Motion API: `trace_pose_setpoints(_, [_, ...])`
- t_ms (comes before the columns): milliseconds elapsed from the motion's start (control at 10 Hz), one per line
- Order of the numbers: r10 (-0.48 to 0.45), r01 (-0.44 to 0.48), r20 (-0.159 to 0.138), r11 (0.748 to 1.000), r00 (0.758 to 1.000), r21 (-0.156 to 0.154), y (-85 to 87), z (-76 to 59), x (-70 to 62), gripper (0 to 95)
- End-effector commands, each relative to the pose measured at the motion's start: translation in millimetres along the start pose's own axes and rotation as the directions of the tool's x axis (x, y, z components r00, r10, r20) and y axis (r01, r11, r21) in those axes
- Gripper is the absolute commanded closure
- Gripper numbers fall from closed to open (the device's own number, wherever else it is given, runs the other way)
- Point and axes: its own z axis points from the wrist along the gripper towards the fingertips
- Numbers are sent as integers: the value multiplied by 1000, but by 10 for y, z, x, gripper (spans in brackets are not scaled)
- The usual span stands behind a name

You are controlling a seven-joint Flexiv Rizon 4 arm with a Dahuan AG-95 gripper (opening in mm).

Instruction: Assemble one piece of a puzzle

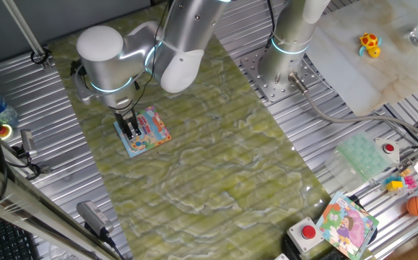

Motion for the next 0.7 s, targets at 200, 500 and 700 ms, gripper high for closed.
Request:
trace_pose_setpoints(200, [-20, 20, -1, 1000, 1000, 8, -19, -7, -5, 950])
trace_pose_setpoints(500, [-37, 37, -7, 999, 999, 9, -80, -22, 9, 950])
trace_pose_setpoints(700, [-47, 47, -7, 999, 999, 13, -141, 4, 54, 950])
